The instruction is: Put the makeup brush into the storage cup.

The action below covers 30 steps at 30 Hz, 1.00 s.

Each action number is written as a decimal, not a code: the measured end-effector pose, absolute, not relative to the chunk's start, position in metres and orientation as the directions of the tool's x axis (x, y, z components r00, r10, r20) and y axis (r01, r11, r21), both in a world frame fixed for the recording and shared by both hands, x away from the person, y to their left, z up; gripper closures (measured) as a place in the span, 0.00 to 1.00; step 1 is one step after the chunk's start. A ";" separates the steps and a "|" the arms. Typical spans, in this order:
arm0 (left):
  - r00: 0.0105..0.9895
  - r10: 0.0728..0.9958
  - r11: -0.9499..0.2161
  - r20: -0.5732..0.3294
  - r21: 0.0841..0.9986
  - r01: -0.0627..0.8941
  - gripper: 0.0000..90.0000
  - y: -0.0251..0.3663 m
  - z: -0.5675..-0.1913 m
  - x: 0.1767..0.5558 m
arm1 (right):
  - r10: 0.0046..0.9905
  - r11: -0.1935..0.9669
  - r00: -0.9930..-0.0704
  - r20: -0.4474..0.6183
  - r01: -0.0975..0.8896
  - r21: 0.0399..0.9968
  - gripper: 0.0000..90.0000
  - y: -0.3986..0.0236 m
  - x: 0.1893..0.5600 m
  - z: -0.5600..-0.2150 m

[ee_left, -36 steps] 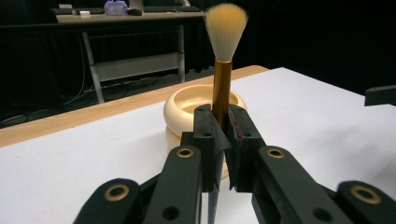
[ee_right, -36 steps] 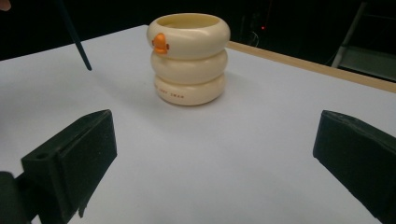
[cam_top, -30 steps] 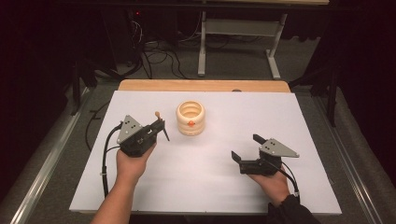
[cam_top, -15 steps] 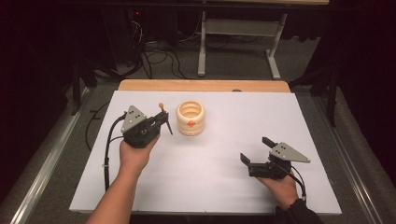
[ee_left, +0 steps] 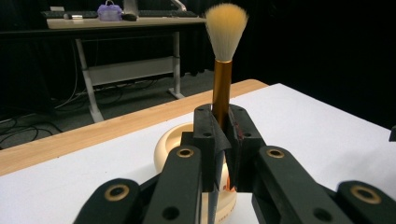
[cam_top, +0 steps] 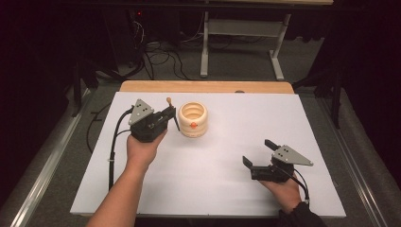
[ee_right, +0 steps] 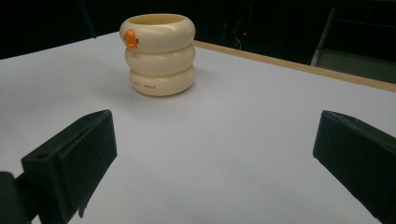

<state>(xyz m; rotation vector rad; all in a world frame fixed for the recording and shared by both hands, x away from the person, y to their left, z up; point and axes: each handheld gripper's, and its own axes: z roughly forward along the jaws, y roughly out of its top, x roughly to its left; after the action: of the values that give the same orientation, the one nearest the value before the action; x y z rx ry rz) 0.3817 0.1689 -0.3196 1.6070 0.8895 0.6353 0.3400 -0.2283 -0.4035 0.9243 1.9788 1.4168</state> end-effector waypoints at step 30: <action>0.577 0.816 -0.068 -0.048 0.982 0.178 0.93 0.155 -0.294 0.395 | 0.778 0.211 -0.628 -0.024 0.225 0.951 0.01 -0.225 0.344 -0.405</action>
<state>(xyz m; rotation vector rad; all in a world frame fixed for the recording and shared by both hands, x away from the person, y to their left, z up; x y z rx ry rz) 0.3952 0.1550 -0.2944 1.5837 0.8606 0.6486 0.3439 -0.2255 -0.4054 0.9262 1.9817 1.4252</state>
